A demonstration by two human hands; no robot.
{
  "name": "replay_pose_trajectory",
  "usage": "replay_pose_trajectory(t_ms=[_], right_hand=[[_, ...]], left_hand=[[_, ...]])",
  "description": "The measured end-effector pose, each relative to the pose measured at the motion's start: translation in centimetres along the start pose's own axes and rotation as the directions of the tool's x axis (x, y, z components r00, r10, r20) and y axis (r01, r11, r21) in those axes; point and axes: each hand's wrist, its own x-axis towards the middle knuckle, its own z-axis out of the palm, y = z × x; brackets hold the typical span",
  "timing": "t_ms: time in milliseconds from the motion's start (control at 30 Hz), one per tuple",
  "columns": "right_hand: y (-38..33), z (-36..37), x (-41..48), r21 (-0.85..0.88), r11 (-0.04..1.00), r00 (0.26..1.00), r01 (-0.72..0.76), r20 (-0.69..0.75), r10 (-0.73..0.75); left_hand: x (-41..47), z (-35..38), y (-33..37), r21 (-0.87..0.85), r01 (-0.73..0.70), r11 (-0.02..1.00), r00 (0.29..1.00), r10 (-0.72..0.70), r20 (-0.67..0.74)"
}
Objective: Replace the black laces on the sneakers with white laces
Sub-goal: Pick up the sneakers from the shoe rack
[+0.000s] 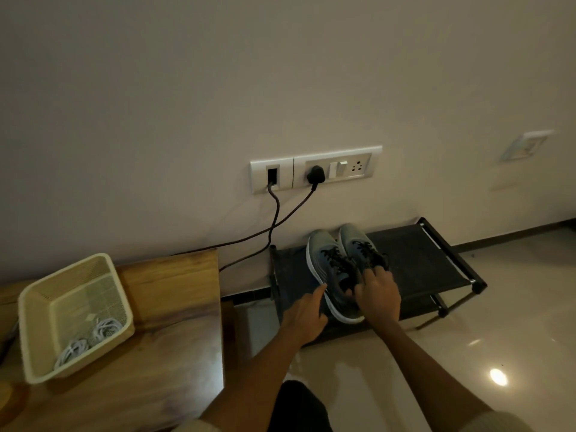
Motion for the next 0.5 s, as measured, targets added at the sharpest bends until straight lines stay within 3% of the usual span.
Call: replay_pose_trajectory(t_ms=[133, 233, 333, 433, 500], right_hand=[[2.2, -1.1, 0.1, -0.182, 0.978, 0.973, -0.103, 0.187, 0.137], [3.8, -1.2, 0.5, -0.079, 0.967, 0.901, -0.241, 0.352, 0.253], [5.1, -0.5, 1.3, 0.058, 0.951, 0.831, -0.303, 0.504, 0.234], [6.2, 0.3, 1.8, 0.05, 0.961, 0.848, -0.271, 0.485, 0.214], [6.6, 0.5, 1.9, 0.012, 0.967, 0.874, -0.254, 0.431, 0.225]], left_hand=[[0.8, 0.7, 2.1, -0.079, 0.02, 0.997, 0.993, -0.011, 0.116], [2.1, 2.1, 4.0, -0.045, 0.056, 0.997, 0.979, -0.046, 0.199], [3.6, 4.1, 5.4, -0.074, 0.19, 0.979, 0.966, -0.173, 0.193], [4.6, 5.2, 5.9, -0.1, 0.295, 0.95, 0.951, -0.282, 0.123], [5.0, 5.2, 5.7, -0.096, 0.273, 0.957, 0.962, -0.269, 0.055]])
